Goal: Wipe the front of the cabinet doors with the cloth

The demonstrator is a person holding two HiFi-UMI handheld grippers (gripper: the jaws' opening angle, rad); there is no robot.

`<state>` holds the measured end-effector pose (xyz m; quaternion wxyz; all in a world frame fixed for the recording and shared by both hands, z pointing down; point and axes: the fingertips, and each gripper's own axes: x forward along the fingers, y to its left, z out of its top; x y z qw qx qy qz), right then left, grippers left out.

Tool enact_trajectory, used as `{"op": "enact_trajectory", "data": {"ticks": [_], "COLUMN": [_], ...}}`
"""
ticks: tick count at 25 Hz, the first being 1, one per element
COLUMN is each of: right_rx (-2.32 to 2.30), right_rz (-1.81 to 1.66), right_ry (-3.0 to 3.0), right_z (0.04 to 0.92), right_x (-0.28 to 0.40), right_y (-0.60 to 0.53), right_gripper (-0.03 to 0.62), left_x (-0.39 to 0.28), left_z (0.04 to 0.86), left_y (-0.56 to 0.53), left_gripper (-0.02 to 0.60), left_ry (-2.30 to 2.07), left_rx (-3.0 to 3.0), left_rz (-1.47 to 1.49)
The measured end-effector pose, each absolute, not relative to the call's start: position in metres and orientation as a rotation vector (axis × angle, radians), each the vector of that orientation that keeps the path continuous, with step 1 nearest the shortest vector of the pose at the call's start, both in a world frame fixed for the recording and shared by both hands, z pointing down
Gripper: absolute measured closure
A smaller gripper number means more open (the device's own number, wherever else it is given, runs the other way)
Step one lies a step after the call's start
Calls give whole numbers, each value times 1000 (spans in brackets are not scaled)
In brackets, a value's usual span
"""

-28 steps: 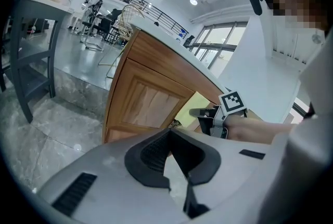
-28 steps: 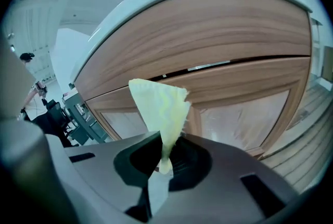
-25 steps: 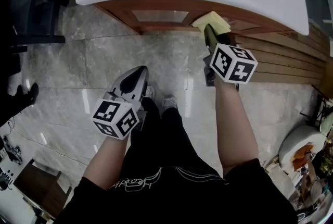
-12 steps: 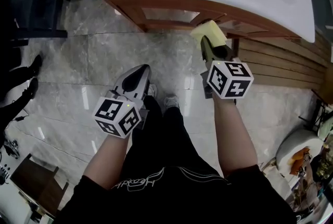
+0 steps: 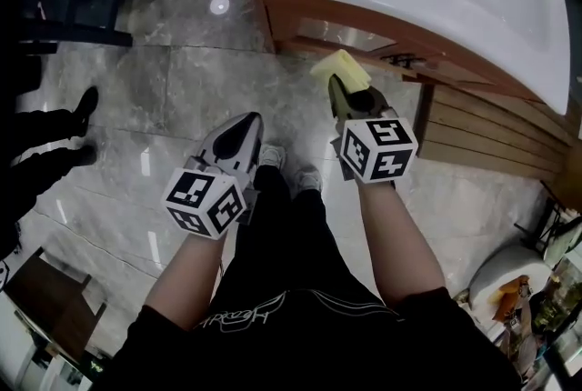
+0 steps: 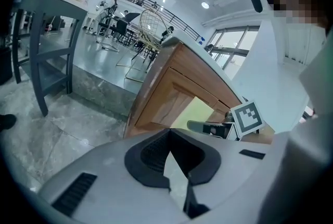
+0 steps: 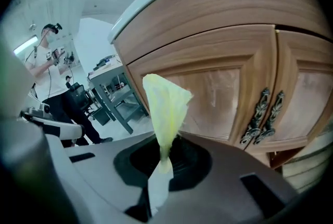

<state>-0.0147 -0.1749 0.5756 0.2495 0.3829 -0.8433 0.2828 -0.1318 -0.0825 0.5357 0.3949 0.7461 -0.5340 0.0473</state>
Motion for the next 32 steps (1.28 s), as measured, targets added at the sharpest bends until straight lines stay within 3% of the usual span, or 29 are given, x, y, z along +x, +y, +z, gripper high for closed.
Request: {"op": "enact_trajectory", "data": {"ticks": [16, 32], "right_rx": [906, 1000], "right_rz": [649, 595], "right_ry": [-2311, -2265], "right_z": [618, 633], "right_x": [-116, -117], "right_y": [-186, -221], "right_gripper": [554, 554], "left_x": [-188, -192], "left_z": [563, 573], "left_y": [-84, -88], "left_gripper": [575, 575], "left_ry": [-1378, -1366], "left_rx": [1810, 1779], "left_rz": [117, 120]}}
